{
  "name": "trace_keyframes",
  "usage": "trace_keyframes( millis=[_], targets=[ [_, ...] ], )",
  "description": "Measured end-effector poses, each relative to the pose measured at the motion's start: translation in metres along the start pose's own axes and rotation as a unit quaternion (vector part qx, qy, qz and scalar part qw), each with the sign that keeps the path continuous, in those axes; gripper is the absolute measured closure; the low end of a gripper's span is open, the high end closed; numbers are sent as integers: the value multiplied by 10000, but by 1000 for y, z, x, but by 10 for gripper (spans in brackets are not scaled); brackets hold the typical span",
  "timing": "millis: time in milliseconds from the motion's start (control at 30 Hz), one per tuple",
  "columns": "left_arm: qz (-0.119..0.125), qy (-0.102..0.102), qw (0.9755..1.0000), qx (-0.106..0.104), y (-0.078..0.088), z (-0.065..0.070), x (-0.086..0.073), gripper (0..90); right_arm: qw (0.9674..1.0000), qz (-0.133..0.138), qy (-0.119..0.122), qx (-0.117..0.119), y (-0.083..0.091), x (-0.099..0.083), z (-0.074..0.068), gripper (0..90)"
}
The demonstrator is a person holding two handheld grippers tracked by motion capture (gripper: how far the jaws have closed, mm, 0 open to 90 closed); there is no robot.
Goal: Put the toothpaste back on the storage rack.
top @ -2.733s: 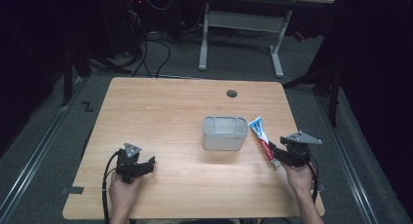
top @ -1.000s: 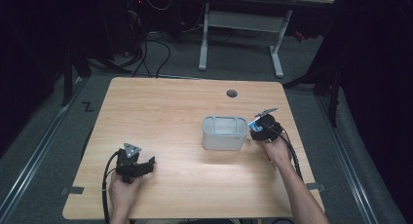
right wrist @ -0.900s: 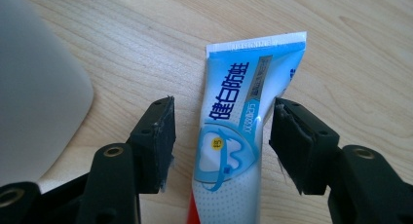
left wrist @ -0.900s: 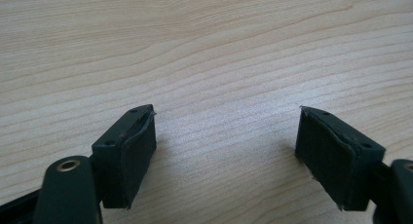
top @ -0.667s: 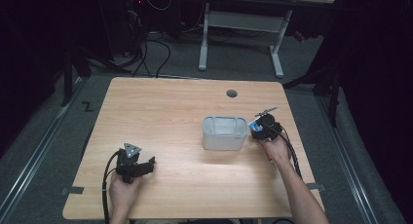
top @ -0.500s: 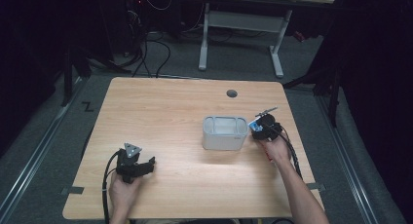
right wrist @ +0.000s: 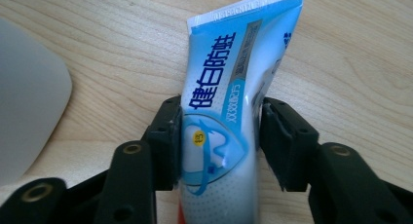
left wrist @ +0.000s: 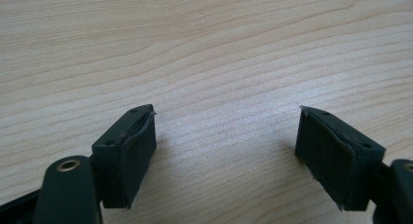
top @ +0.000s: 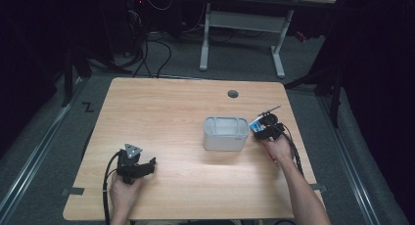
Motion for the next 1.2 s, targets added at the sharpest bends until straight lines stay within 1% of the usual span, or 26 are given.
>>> trace_keyframes(
  millis=[33, 67, 167, 267, 333, 400, 500, 733, 800, 933, 1200],
  targets=[
    [0, 0, 10000, 0, 0, 0, 0, 232, 10000, 0, 0, 0, 0, 0, 0, 538],
    [4, 5, 10000, -6, 0, 0, 0, 232, 10000, -42, 76, -27, 0, 1, 0, 551],
    [16, 30, 10000, -24, 0, 0, 0, 230, 9999, -34, 136, -78, 1, 1, -1, 572],
    [16, 28, 10000, -24, 0, 0, 0, 229, 9999, 7, 98, -92, 4, 1, -1, 635],
    [16, 24, 10000, -25, 0, 0, 0, 228, 10000, 1, 53, -48, 5, 1, 1, 652],
    [17, 26, 10000, -31, 0, 0, 0, 228, 9999, 24, -105, 72, 5, 1, 4, 667],
    [20, 40, 10000, -43, 1, 0, 0, 228, 9998, 13, -149, 119, 5, 0, 5, 673],
    [29, 49, 10000, -58, 1, 0, 0, 226, 9998, 2, -136, 137, 11, -2, 5, 679],
    [29, 49, 10000, -61, 1, 0, 0, 227, 9998, 33, -81, 151, 14, -1, 5, 680],
    [35, 44, 10000, -47, 1, 0, 0, 227, 9996, 184, -62, 221, 23, -1, 6, 682],
    [20, 35, 10000, -47, 1, 0, 0, 228, 9974, 540, -198, 430, 40, -1, 9, 687]
  ],
)
Point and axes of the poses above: each handheld gripper's, and its own axes: y roughly backward along the jaws, x roughly out of its top, z roughly to its right, the point moved 7 cm from there along -y, roughly forward along the jaws, and after that the axes turned 4 degrees about -x, right-handed, at the moved point
